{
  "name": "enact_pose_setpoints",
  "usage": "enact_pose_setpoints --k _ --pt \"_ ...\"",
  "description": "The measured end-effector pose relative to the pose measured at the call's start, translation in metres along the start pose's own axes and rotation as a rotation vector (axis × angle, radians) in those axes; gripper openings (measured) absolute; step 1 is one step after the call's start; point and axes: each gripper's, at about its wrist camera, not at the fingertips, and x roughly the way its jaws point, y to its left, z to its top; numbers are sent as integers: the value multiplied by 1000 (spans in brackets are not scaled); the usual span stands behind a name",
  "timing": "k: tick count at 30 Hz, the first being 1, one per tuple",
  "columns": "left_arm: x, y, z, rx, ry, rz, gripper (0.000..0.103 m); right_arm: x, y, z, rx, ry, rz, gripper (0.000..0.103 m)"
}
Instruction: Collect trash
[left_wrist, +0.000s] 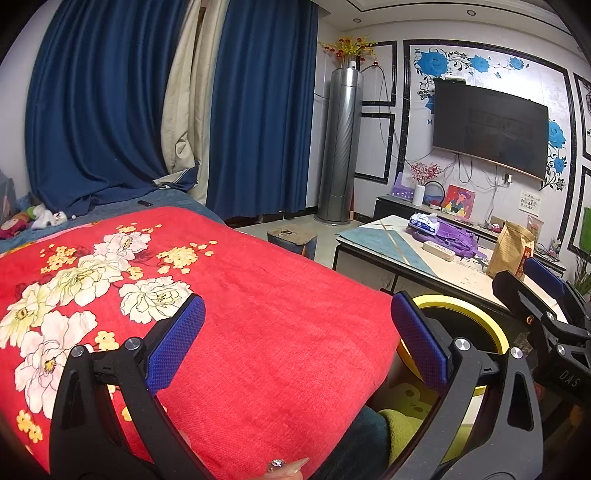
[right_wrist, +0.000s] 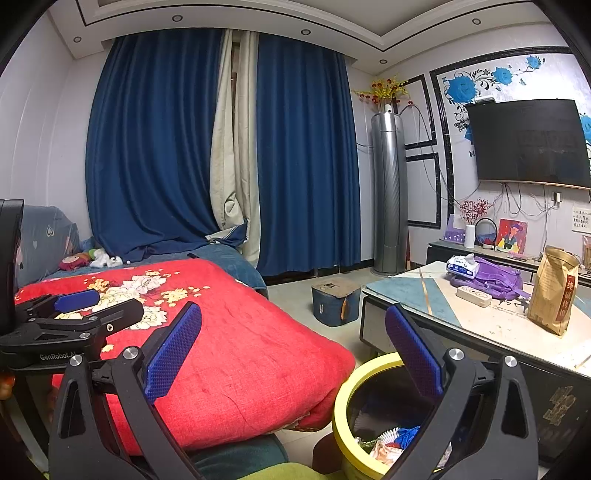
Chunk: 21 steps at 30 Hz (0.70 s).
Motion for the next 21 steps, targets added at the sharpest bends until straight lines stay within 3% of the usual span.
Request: enact_pose_setpoints --k 21 --pt "-1 0 -3 -5 3 8 92 0 1 -5 6 7 -5 97"
